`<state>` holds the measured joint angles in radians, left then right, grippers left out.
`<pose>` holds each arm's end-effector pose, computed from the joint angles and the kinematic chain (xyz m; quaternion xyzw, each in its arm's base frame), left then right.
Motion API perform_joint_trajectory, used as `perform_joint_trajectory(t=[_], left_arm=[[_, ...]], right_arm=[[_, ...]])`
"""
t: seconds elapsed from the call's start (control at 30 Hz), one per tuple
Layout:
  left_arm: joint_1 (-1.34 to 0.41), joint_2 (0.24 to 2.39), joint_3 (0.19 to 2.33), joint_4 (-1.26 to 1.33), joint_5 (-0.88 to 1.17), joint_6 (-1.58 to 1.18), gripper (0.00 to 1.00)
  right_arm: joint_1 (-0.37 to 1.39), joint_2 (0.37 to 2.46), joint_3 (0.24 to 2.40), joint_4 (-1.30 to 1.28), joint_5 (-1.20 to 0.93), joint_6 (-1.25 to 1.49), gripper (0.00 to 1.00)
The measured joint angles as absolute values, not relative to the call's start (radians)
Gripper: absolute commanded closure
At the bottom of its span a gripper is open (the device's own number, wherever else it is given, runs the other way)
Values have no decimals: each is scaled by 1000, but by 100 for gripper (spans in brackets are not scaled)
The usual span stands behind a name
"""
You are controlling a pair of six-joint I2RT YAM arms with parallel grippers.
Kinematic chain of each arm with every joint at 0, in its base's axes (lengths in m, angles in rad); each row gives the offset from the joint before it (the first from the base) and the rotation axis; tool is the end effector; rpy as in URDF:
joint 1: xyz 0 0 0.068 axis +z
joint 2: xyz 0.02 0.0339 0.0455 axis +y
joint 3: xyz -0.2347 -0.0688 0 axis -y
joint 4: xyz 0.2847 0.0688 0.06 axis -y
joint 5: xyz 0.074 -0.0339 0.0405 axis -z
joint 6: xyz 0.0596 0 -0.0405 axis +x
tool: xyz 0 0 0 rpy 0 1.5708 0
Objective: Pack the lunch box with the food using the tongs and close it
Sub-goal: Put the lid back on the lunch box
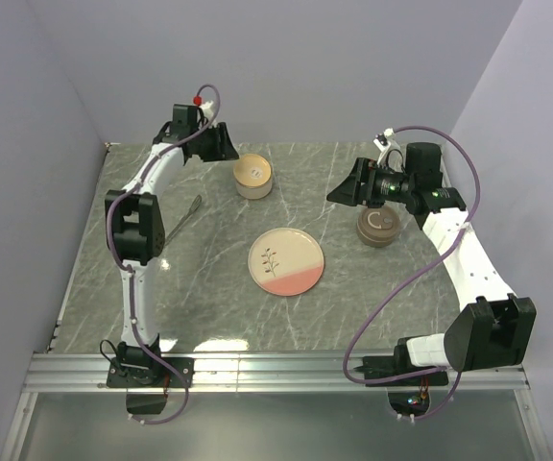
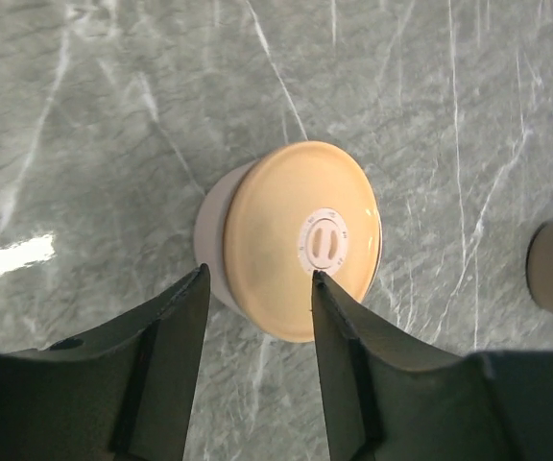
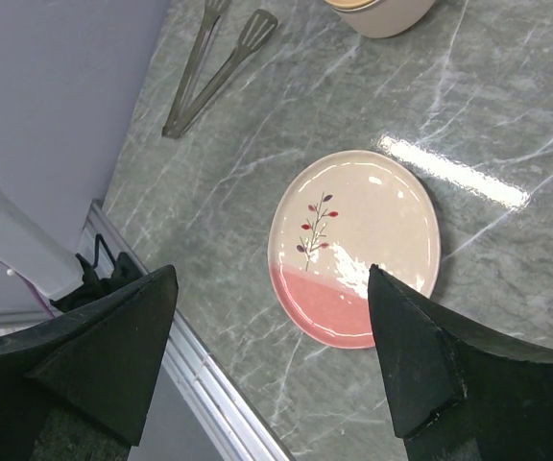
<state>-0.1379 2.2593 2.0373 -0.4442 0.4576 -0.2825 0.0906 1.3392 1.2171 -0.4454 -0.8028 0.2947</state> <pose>0.5513 -0.1031 0.2118 0.0356 0.8809 -0.2883 0.3737 0.3480 0.0747 0.3048 -0.1047 0.8220 0.4210 0.3689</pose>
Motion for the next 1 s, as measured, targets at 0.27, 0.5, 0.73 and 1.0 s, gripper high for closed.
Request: perform_joint_trajectory(t=[0.27, 0.5, 0.73, 1.0], left_arm=[[-189, 2259, 2030, -432, 389, -175, 49], [-216, 2261, 2031, -433, 289, -117, 55], [-217, 2283, 2031, -438, 281, -113, 62], [-215, 2326, 2065, -450, 284, -118, 69]], right_arm=[[91, 1343, 1217, -442, -805, 298, 14], [91, 1345, 1217, -442, -805, 298, 14], [91, 1345, 1217, -442, -805, 297, 15], [91, 1345, 1217, -442, -805, 297, 17]])
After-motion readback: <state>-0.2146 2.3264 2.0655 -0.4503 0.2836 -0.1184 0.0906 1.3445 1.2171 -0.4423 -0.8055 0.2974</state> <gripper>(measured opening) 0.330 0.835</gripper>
